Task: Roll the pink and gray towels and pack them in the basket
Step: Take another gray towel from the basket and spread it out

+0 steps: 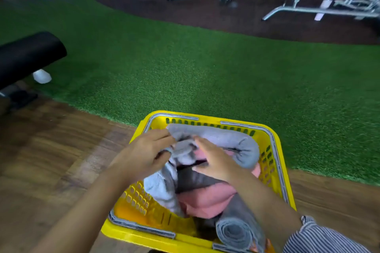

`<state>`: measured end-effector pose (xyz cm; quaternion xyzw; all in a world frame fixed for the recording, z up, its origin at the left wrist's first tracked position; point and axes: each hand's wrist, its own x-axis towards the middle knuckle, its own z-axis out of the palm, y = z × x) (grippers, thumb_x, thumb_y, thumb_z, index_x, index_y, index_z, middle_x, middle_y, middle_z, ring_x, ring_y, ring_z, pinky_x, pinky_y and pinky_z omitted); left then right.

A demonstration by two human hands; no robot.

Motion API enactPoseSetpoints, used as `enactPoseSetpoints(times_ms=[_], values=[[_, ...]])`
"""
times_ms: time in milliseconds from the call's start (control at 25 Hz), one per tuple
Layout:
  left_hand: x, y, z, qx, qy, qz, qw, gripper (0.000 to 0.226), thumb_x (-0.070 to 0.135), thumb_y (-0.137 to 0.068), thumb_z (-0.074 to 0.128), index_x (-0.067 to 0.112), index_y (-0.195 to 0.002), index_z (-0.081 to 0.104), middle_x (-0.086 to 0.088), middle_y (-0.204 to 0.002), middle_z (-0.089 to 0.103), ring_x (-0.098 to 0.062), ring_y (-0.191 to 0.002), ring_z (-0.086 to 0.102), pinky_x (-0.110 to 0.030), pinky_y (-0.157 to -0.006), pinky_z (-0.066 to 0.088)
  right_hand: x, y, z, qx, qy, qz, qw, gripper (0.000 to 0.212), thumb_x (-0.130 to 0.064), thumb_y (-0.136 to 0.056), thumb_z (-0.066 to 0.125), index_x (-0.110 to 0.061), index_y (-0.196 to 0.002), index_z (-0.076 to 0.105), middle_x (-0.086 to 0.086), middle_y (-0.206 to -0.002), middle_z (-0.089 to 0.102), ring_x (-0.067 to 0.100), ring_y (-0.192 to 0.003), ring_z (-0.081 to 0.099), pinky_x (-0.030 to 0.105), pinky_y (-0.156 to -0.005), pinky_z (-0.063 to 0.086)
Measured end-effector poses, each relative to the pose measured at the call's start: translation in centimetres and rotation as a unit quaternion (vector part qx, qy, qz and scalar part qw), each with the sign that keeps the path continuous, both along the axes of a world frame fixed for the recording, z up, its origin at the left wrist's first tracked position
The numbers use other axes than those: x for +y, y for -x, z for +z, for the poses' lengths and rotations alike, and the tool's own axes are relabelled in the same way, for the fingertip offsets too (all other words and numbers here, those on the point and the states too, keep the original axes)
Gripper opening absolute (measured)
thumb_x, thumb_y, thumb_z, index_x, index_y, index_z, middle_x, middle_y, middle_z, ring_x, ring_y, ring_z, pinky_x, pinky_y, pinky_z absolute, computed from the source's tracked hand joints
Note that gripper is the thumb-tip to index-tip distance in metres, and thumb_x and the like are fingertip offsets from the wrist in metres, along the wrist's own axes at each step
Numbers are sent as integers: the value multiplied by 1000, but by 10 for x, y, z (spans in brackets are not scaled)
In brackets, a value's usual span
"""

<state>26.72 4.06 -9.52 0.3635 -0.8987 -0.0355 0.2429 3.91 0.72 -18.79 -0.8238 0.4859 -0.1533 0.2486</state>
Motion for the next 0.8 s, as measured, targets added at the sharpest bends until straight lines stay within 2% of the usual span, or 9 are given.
enactPoseSetpoints(times_ms=[80,160,280,320,400,520,640,720,800], values=[[11,2,17,14,17,-6,1000,17,7,-82,47,14,-94,57,-2,-85,57,-16,-78,53,-13,-75,36,2,-21,14,-74,-14,24,997,72,-25,-72,71,-17,-135,37,1,-132,48,12,-121,47,27,-98,40],[22,-6,45,37,58,15,998,16,8,-82,46,13,-94,55,-2,-86,56,-14,-80,51,-6,-80,32,7,-30,31,-92,-2,-5,996,48,-25,-75,70,-17,-118,50,-1,-112,58,12,-102,54,25,-83,42],[25,-37,102,52,155,97,982,18,10,-82,44,8,-96,55,-5,-87,55,-18,-82,50,-8,-82,32,14,-35,66,-161,-27,-43,986,15,-17,-88,59,-16,-103,57,-9,-87,59,0,-71,54,18,-68,41],[25,-49,126,52,187,127,973,19,10,-82,44,4,-95,56,-5,-85,55,-21,-82,50,-10,-81,33,14,-40,84,-208,-19,-39,977,13,-15,-90,55,-19,-103,56,-9,-84,59,-3,-66,54,15,-64,42],[24,-66,171,79,225,190,952,20,10,-82,44,2,-93,59,12,-83,49,-19,-74,49,-13,-77,34,11,-52,132,-285,2,-26,958,15,-13,-92,52,-27,-96,51,-4,-81,60,4,-60,58,17,-55,47],[24,-67,199,133,257,228,930,18,5,-79,46,4,-90,59,18,-77,43,-4,-68,46,-15,-70,35,2,-62,182,-379,32,-80,922,27,-2,-87,49,-29,-85,50,-2,-77,59,18,-65,63,34,-55,56],[19,-66,166,74,195,201,957,26,14,-74,47,9,-92,64,9,-79,57,-19,-72,52,-30,-71,44,-4,-44,168,-453,-16,-199,869,27,6,-83,48,-21,-80,52,8,-83,60,26,-76,62,48,-64,57],[15,-71,138,61,123,248,959,30,17,-71,46,13,-92,66,-2,-71,61,-25,-62,53,-34,-61,46,-1,-30,146,-429,-14,-249,868,28,4,-81,51,-22,-71,55,3,-70,59,20,-67,57,40,-64,54],[9,-77,120,78,62,305,947,26,11,-72,48,13,-91,66,-8,-70,63,-31,-65,57,-34,-62,47,1,-21,138,-370,13,-259,892,29,-3,-81,56,-23,-59,55,-4,-56,49,11,-57,42,29,-57,36]])
